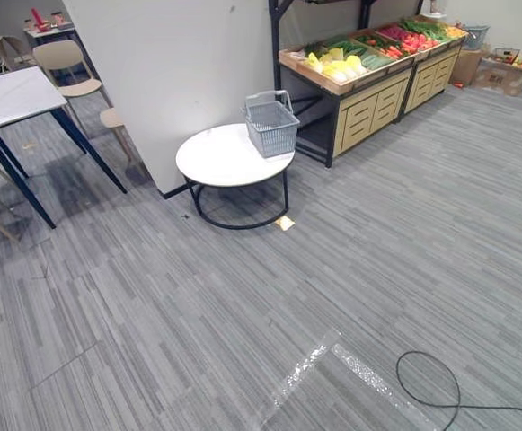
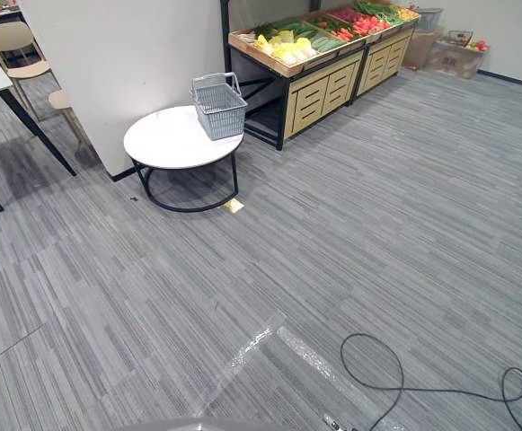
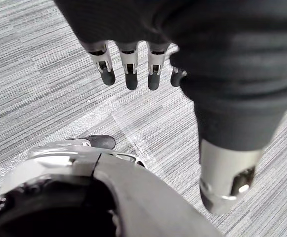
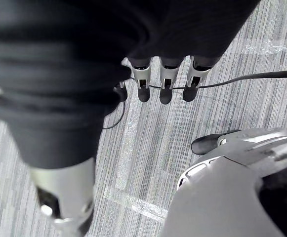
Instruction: Pick vegetable in the basket
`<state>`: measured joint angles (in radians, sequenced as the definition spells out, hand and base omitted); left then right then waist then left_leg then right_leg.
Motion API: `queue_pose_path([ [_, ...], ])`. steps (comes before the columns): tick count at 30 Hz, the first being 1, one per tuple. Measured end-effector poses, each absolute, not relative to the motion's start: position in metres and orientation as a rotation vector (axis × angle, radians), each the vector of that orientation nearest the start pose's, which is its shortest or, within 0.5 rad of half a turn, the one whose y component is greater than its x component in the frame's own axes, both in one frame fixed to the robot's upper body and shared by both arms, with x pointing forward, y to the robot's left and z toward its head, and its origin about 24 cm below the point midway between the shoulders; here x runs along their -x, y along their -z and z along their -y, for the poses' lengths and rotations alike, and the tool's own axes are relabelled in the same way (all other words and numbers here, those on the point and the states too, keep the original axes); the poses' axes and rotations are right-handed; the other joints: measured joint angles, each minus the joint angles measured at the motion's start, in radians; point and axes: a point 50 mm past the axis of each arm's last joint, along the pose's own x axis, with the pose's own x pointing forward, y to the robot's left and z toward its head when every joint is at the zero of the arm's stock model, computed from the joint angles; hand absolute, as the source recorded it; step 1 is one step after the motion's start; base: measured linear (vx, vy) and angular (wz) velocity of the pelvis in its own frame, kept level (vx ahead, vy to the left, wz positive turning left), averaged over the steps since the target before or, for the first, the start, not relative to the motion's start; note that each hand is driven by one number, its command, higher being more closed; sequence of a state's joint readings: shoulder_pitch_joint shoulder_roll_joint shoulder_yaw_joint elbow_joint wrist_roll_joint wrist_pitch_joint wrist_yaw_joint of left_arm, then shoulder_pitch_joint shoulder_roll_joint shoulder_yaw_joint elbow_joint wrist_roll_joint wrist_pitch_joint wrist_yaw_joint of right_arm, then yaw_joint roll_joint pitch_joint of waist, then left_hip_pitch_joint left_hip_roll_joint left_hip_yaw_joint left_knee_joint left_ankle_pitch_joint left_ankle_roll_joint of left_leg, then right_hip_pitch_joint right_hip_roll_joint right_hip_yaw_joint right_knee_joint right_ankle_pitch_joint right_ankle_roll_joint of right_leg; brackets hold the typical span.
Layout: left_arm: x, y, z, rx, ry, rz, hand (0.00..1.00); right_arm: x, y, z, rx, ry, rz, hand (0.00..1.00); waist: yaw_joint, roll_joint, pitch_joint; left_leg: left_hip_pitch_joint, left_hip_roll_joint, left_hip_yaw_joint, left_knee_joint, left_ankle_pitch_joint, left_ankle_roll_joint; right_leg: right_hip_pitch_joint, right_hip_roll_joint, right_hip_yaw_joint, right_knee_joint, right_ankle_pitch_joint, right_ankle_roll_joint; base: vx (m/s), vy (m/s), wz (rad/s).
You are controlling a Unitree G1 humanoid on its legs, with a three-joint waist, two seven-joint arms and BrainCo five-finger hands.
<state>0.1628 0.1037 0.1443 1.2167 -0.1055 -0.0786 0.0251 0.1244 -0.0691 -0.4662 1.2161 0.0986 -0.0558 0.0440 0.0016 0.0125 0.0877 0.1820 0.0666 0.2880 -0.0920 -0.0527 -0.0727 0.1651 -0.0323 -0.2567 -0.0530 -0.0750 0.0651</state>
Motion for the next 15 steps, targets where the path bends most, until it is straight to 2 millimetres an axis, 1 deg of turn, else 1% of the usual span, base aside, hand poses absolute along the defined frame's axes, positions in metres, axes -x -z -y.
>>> queue_pose_path([
  [6,-0.033,0.173,-0.209,0.064,-0.319,-1.263,0.0,-0.038,0.172,0.218,-0.339,0.541,-1.186,0.0,-0.002,0.001,0.02,-0.002,0.001,0.004,0.0,-0.001,-0.002,-0.012,-0.001,0.005,0.021,-0.009,-0.003,0.0,-0.005,-0.01],
  [8,-0.041,0.172,-0.21,0.046,-0.302,-1.246,0.0,-0.046,0.171,0.218,-0.344,0.535,-1.161,0.0,-0.004,0.002,0.053,-0.012,0.003,0.004,0.011,-0.002,-0.003,-0.068,-0.016,0.009,0.134,-0.064,-0.009,-0.05,-0.014,-0.01],
  [9,-0.043,0.172,-0.211,0.043,-0.304,-1.241,0.0,-0.047,0.171,0.217,-0.346,0.535,-1.155,0.0,-0.005,-0.008,0.061,-0.019,0.003,0.003,0.014,-0.003,-0.004,-0.085,-0.019,0.008,0.16,-0.077,-0.014,-0.05,-0.023,0.01],
  [10,-0.046,0.171,-0.214,0.036,-0.31,-1.233,0.0,-0.049,0.17,0.217,-0.354,0.541,-1.141,0.0,-0.007,-0.01,0.069,-0.031,0.003,0.004,0.033,-0.011,-0.016,-0.113,-0.028,0.01,0.205,-0.104,-0.02,-0.04,-0.047,0.02],
  [11,-0.048,0.17,-0.217,0.027,-0.318,-1.227,0.0,-0.051,0.17,0.214,-0.369,0.544,-1.133,0.0,-0.009,-0.026,0.079,-0.056,0.007,0.005,0.078,-0.034,-0.038,-0.139,-0.039,0.011,0.251,-0.132,-0.023,-0.02,-0.064,0.0],
  [12,-0.049,0.17,-0.219,0.026,-0.323,-1.223,0.0,-0.051,0.17,0.213,-0.373,0.544,-1.13,0.0,-0.009,-0.032,0.083,-0.074,0.014,0.006,0.115,-0.054,-0.04,-0.149,-0.04,0.015,0.27,-0.148,-0.027,0.0,-0.095,-0.04],
  [13,-0.05,0.169,-0.22,0.033,-0.338,-1.214,0.0,-0.051,0.171,0.212,-0.38,0.547,-1.129,0.0,-0.006,-0.038,0.086,-0.118,0.035,0.011,0.221,-0.094,-0.048,-0.161,-0.04,0.018,0.295,-0.172,-0.047,0.03,-0.126,-0.03],
  [14,-0.051,0.169,-0.223,0.036,-0.351,-1.208,0.0,-0.05,0.171,0.21,-0.386,0.546,-1.134,0.0,-0.002,-0.048,0.092,-0.172,0.06,0.034,0.36,-0.112,-0.067,-0.153,-0.042,0.018,0.302,-0.187,-0.053,0.04,-0.144,-0.01],
  [15,-0.051,0.168,-0.224,0.041,-0.359,-1.204,0.0,-0.048,0.171,0.209,-0.385,0.545,-1.138,0.0,-0.004,-0.051,0.095,-0.209,0.075,0.035,0.449,-0.111,-0.066,-0.143,-0.043,0.017,0.3,-0.188,-0.055,0.06,-0.167,-0.01],
])
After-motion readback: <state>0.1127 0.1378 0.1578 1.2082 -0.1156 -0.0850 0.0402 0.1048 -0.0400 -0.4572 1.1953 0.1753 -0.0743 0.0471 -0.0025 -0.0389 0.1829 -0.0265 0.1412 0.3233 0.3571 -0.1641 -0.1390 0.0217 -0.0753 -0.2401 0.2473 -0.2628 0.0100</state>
